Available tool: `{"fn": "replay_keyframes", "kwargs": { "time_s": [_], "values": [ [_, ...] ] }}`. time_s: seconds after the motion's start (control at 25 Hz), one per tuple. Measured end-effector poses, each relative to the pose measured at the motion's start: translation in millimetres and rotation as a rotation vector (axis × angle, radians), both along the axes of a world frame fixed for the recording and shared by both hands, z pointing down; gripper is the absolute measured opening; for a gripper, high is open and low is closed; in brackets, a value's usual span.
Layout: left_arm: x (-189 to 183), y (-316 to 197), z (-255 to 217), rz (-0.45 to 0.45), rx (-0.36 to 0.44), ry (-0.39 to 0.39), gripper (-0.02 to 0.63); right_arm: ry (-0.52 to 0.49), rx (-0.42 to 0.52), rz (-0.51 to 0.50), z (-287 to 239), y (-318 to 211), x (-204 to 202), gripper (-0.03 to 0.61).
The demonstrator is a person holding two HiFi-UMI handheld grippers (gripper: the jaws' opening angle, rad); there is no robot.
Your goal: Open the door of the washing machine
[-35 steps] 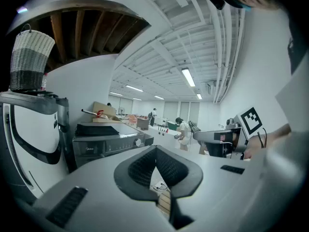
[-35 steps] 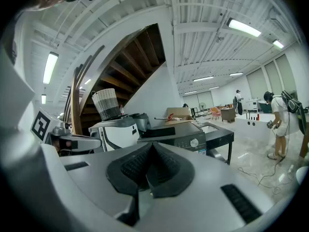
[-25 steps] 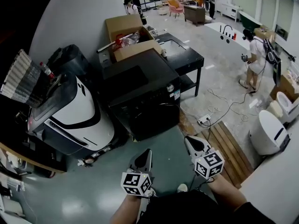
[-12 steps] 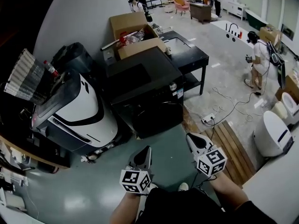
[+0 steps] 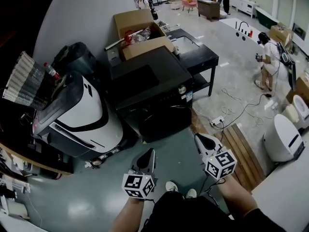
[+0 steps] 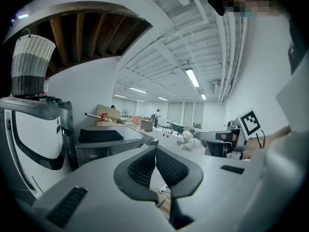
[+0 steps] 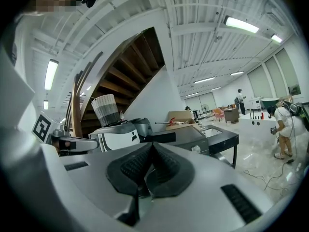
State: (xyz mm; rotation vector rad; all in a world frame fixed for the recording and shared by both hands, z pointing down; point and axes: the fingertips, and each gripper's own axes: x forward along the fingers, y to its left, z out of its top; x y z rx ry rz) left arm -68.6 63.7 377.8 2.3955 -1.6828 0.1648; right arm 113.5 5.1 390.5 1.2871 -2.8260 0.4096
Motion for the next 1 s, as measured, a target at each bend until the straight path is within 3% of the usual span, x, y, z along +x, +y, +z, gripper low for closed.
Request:
{"fn": "replay_keyframes", "kwargs": {
  "time_s": [0.88, 1.0],
  "values": [
    [-91.3, -99.8, 21.0, 0.09, 0.008, 0.07, 0.029, 0.066, 0.023, 0.06, 1.4, -85.2, -97.0, 0.021],
    [-97.7, -102.6, 24.7, 0.097, 0.008, 0.078, 0.078, 0.078, 0.022, 0.06, 5.5, -87.5, -106.4, 0.075]
  ]
}}
